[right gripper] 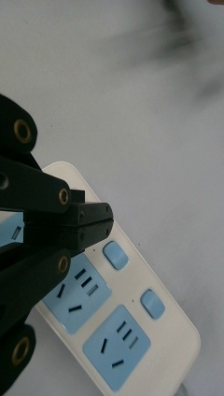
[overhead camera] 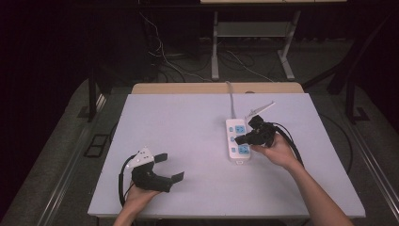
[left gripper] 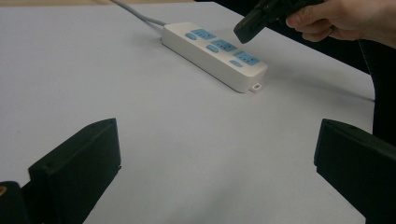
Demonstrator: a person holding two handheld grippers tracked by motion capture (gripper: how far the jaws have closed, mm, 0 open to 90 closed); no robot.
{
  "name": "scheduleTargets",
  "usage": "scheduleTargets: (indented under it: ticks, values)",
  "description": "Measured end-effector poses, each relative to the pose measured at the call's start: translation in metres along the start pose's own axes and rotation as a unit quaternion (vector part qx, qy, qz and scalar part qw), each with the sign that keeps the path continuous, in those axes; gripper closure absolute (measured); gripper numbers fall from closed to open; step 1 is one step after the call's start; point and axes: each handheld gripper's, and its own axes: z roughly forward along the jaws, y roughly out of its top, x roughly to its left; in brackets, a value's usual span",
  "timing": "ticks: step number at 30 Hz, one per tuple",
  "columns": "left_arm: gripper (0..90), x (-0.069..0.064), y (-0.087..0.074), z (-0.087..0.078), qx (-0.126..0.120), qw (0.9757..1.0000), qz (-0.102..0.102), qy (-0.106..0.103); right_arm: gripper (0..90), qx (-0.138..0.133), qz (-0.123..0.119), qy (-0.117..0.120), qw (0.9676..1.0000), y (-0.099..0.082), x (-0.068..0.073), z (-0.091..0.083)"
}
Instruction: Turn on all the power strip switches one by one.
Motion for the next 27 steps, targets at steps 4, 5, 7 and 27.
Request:
scheduleTargets:
  ticks: [4,5,7,27]
  values:
    - [0.0,0.000,0.000,0.000,0.000,1.0000,0.000,0.001,90.0,-0.001,-0.004,-0.003,1.0000,0.006,-0.002,-0.005]
    - [0.0,0.000,0.000,-0.001,-0.001,1.0000,0.000,0.000,90.0,-0.002,-0.005,-0.003,1.0000,0.008,-0.002,-0.007]
    - [0.0,0.000,0.000,0.000,0.000,1.0000,0.000,0.001,90.0,-0.002,-0.007,-0.005,1.0000,0.011,-0.002,-0.009]
    - [0.0,0.001,0.000,-0.001,-0.001,1.0000,0.001,0.001,90.0,0.006,-0.006,-0.004,1.0000,0.033,-0.013,-0.002]
